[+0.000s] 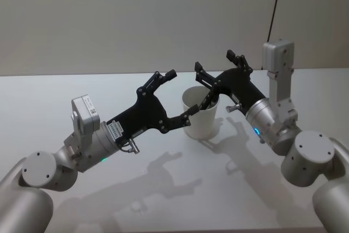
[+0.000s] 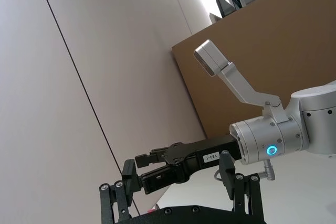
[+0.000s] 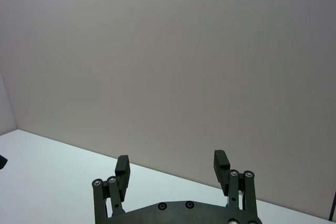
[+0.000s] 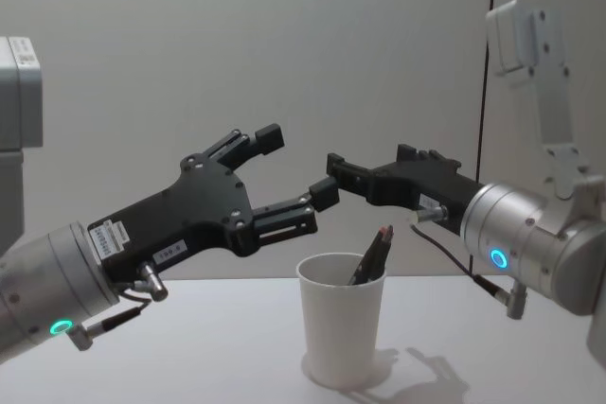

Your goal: Place the pen into the pen holder.

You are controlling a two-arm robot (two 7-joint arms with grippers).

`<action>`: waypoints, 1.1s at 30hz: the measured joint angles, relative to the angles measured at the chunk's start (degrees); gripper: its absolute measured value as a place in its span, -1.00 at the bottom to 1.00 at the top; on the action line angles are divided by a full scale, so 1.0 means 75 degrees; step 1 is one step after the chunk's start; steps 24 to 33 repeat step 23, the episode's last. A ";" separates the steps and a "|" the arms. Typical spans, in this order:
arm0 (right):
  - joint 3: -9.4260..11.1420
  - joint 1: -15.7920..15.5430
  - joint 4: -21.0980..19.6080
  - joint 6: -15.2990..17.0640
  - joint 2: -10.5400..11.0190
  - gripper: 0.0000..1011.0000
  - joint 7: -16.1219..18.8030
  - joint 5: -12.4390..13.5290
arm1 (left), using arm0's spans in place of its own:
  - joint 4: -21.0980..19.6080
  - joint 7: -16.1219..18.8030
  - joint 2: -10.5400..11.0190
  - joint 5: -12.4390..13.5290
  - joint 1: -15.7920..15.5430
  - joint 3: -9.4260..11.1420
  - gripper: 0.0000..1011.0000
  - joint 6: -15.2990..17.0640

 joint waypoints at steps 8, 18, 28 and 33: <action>0.0006 0.0005 0.0007 -0.0005 -0.0005 0.98 0.0007 0.0003 | 0.0000 -0.0001 0.0000 0.0000 0.0000 -0.0001 0.99 0.0000; 0.0006 0.0010 0.0014 -0.0006 -0.0006 0.98 0.0007 0.0003 | 0.0000 0.0000 0.0000 0.0000 -0.0001 0.0000 0.99 0.0000; 0.0006 0.0010 0.0015 -0.0006 -0.0007 0.98 0.0007 0.0003 | 0.0000 0.0000 0.0000 0.0000 0.0000 0.0000 0.99 0.0000; 0.0006 0.0010 0.0015 -0.0006 -0.0007 0.98 0.0007 0.0003 | 0.0000 0.0000 0.0000 0.0000 0.0000 0.0000 0.99 0.0000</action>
